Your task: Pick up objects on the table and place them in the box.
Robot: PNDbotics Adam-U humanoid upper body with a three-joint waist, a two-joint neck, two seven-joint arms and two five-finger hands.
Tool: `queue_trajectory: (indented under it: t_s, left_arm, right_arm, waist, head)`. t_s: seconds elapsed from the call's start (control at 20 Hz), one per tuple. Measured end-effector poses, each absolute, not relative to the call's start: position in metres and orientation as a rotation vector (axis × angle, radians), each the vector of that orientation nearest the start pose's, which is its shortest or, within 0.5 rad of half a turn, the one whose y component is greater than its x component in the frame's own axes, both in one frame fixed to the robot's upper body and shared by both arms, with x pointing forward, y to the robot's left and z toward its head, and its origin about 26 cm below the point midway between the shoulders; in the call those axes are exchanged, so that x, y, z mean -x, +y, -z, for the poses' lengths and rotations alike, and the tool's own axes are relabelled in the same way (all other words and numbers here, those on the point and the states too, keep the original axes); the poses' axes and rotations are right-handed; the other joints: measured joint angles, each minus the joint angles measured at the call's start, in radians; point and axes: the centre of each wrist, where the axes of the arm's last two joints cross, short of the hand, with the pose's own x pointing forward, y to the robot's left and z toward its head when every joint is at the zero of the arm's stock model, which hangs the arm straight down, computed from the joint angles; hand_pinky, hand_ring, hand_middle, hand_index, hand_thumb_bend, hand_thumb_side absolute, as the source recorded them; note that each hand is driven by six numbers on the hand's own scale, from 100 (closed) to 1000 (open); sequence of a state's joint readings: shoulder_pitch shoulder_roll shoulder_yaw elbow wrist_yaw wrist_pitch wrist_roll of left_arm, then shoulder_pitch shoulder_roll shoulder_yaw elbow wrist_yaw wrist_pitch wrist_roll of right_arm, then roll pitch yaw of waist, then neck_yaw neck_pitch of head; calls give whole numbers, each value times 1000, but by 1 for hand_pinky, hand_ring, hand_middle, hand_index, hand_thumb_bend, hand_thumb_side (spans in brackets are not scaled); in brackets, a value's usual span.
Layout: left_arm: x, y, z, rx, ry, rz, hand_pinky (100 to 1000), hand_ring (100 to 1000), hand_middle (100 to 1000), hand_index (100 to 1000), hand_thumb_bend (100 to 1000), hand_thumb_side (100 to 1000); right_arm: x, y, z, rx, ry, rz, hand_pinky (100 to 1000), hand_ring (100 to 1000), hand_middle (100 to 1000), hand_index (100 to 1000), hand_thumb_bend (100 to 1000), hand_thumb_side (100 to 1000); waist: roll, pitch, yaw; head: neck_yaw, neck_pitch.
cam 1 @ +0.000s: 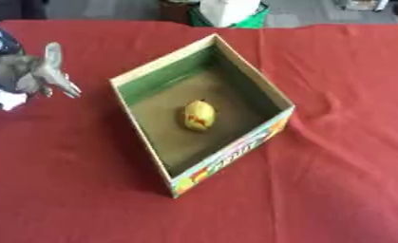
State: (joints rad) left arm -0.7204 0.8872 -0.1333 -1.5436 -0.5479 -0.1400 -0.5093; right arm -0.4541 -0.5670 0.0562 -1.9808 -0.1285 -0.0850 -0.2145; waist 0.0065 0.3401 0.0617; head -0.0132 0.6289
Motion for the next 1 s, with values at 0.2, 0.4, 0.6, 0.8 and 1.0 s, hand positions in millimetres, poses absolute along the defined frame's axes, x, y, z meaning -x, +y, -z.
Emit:
queue_trajectory:
  t_s: [0.2,0.4,0.6,0.8,1.0]
  left_arm:
    - [-369,316,-329,-992,-1730,1526,381,442,316,273,100,305]
    - [-370,282,-342,-929,-1856,1529,384,444,315,272,100,308]
    - [-375,254,-348,-875,-1913,1552,380,442,315,273,100,310]
    - [-386,233,-346,-820,-1931,1552,374,438,315,273,100,311]
    - [-402,216,-339,-775,-1924,1540,370,436,315,272,100,312]
  right_arm:
    - [-309,-264,-262,190,-2504,-365,797,782,717,859,100,860]
    - [-310,-259,-267,146,-2515,-364,796,782,717,858,100,862]
    - [-310,-257,-267,117,-2514,-366,797,782,717,858,100,860]
    - [-310,-255,-268,101,-2513,-369,797,782,717,858,100,857]
    - [-311,-251,-271,73,-2525,-375,797,782,717,859,100,856]
  waist:
    - [3,-26,1]
    - [7,-39,-6]
    - [12,-47,-12]
    - [14,-47,-18]
    - [13,-47,-29]
  head:
    - [-6,10]
    - [-4,14]
    - [4,21]
    - [12,21]
    - [20,21]
